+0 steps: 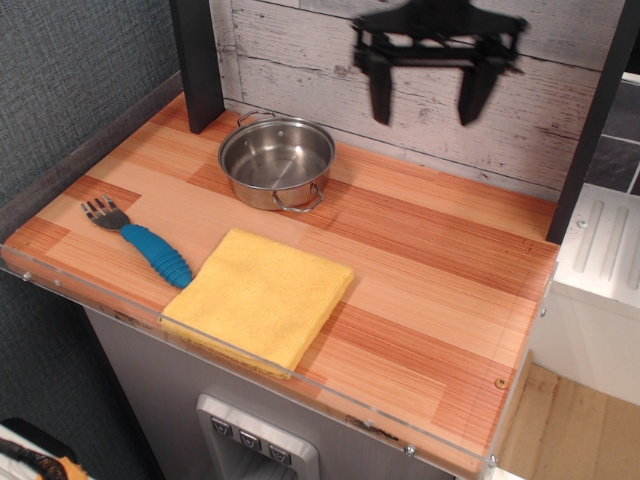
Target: Move the pot in front of the yellow cloth
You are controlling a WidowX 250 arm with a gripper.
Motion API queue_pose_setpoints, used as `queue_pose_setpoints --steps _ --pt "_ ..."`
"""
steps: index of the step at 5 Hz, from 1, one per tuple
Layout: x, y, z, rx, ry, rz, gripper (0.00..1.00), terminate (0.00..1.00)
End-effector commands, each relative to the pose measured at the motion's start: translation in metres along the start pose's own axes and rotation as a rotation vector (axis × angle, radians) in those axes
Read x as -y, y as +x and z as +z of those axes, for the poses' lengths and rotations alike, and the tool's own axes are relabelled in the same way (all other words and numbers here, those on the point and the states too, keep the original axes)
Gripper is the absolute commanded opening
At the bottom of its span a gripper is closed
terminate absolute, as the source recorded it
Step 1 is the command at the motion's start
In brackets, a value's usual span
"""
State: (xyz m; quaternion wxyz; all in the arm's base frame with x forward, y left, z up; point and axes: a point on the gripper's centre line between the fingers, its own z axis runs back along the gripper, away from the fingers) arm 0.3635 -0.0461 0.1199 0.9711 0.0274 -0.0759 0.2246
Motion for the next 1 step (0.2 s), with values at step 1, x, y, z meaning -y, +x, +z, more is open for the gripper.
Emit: queue_pose_setpoints --steps 1 --pt "0.0394 -0.0215 0.0108 0.021 -0.009 -0.117 1.0 1.0"
